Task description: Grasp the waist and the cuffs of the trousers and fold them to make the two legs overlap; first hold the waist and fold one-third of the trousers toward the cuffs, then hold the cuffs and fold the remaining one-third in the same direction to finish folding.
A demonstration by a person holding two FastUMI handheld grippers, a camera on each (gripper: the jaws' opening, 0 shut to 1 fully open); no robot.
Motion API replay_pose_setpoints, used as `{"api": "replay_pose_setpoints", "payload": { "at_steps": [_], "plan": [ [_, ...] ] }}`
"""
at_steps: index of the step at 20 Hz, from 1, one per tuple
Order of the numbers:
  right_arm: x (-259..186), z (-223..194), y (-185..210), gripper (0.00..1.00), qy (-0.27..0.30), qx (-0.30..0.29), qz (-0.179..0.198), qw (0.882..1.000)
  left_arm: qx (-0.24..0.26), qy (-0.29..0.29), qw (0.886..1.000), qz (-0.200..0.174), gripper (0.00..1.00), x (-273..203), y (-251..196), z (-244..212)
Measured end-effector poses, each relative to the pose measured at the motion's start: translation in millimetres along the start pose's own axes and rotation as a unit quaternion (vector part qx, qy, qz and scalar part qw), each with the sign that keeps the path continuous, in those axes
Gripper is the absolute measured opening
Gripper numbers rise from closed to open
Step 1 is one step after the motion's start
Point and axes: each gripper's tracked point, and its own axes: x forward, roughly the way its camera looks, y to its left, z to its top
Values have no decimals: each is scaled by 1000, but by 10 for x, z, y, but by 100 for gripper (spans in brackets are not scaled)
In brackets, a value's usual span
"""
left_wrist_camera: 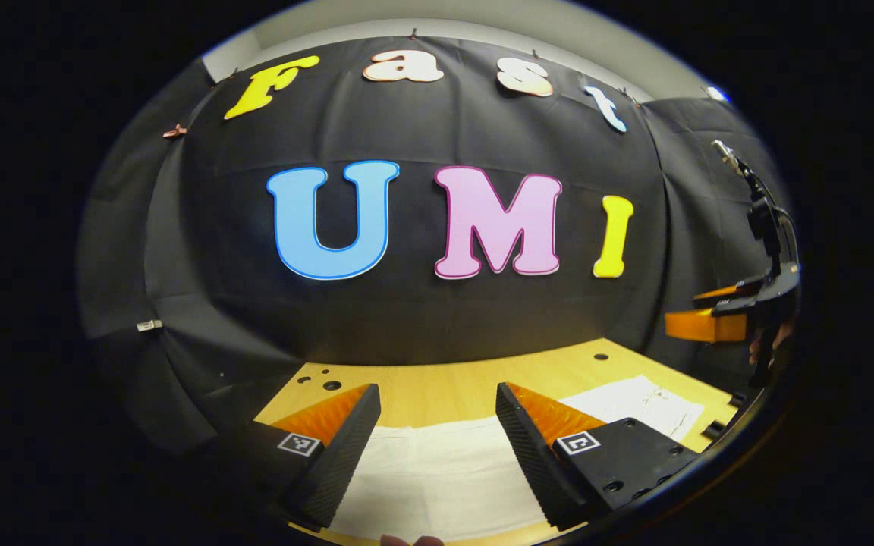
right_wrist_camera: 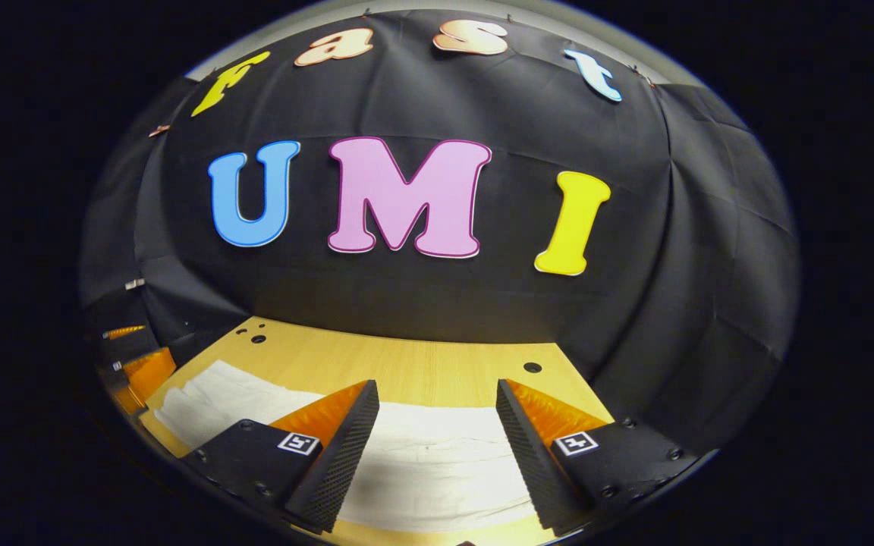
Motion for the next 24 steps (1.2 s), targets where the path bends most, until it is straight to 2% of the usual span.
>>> {"api": "replay_pose_setpoints", "payload": {
  "at_steps": [3, 6, 8, 10, 14, 17, 19, 21, 24],
  "plan": [
    [-124, -326, -307, 98, 12, -41, -11, 999, 65, 10, 998, -19, 97, -99, 251, -334],
    [-246, -624, -687, 98, 28, -98, -25, 994, 140, 23, 989, -40, 96, -180, 554, -572],
    [-296, -831, -1037, 98, 40, -164, -42, 985, 183, 35, 982, -43, 96, -217, 833, -759],
    [-326, -1026, -1259, 97, 56, -217, -52, 973, 236, 64, 969, -29, 96, -247, 1179, -1048],
    [-378, -1669, -1525, 96, 110, -340, -29, 933, 337, 118, 933, -52, 96, -299, 1635, -1679],
    [-416, -2080, -1540, 96, 143, -405, 13, 903, 385, 154, 906, -84, 96, -402, 1784, -2067],
    [-454, -2311, -1530, 96, 159, -448, 45, 879, 417, 175, 886, -104, 96, -449, 1872, -2263],
    [-475, -2505, -1499, 96, 170, -477, 76, 859, 441, 196, 867, -124, 96, -503, 1960, -2459],
    [-445, -2734, -1415, 96, 183, -501, 113, 838, 466, 224, 844, -144, 96, -523, 2043, -2674]
  ]
}}
